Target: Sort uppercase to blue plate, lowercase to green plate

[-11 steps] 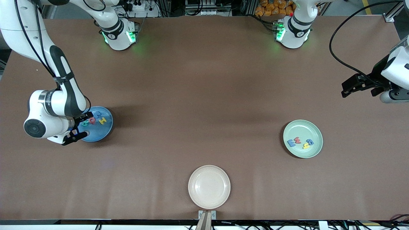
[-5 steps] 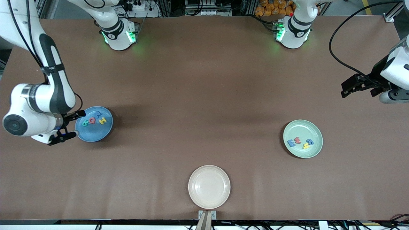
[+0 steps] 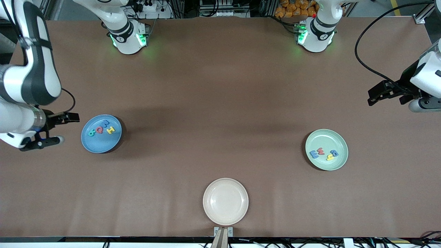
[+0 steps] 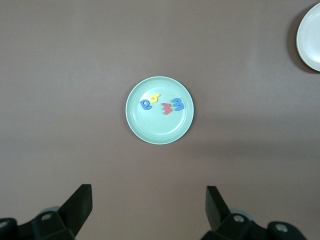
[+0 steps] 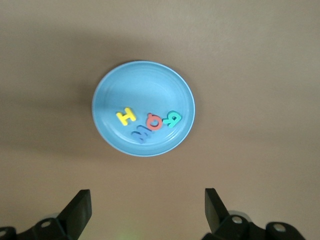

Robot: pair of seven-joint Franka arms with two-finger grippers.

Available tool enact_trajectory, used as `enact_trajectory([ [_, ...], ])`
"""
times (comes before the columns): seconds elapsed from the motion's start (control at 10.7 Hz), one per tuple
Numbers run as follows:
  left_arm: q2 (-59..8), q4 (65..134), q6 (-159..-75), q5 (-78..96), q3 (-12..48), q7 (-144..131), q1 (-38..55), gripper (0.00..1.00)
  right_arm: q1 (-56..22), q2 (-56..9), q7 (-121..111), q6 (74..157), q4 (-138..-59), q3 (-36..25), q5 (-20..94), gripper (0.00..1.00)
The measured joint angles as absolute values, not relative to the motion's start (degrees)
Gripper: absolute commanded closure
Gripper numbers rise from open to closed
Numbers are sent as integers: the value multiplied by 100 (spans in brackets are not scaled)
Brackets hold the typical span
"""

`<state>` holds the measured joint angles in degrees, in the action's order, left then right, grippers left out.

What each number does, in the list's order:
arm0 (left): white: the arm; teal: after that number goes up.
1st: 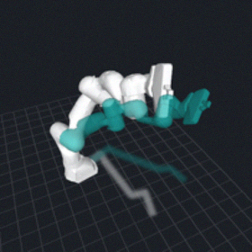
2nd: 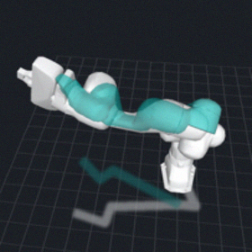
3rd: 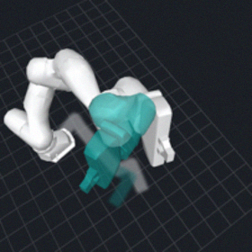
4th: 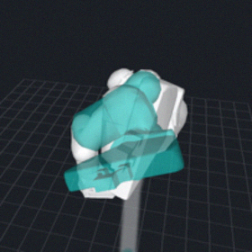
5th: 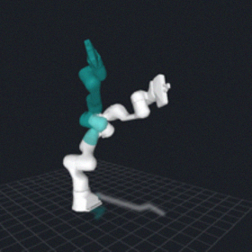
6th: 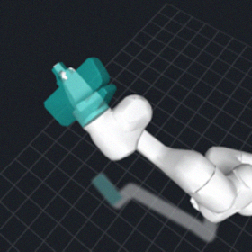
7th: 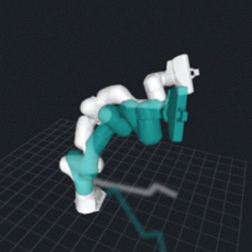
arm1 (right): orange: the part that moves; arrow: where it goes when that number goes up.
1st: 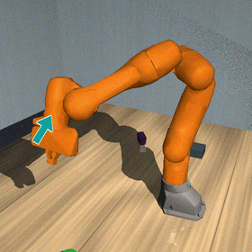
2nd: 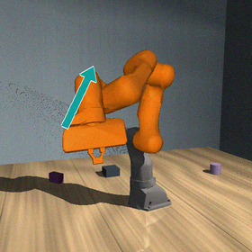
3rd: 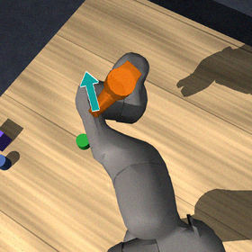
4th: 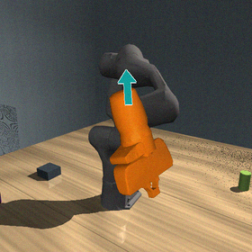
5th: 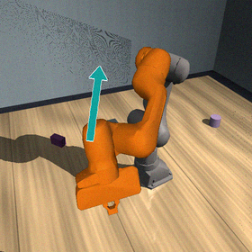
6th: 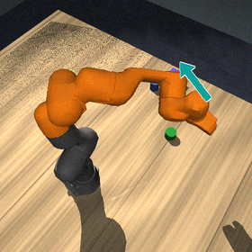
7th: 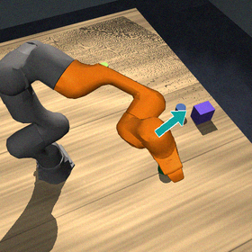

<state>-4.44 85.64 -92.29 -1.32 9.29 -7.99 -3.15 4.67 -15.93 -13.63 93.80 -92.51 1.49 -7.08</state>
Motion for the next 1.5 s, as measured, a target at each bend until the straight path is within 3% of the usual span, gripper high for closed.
enact_trajectory([
  [0.28,-445,8561,-9229,-132,928,-799,-320,0,421,-1129,-1132,8905,-8679,374,-699,0],
  [0.75,-453,8559,-9229,-132,928,-799,-320,0,207,-311,-307,8704,-8615,389,-329,0],
  [1.5,-475,8561,-9230,-132,929,-799,-310,0,201,-69,-203,9219,-9016,381,-296,0],
])
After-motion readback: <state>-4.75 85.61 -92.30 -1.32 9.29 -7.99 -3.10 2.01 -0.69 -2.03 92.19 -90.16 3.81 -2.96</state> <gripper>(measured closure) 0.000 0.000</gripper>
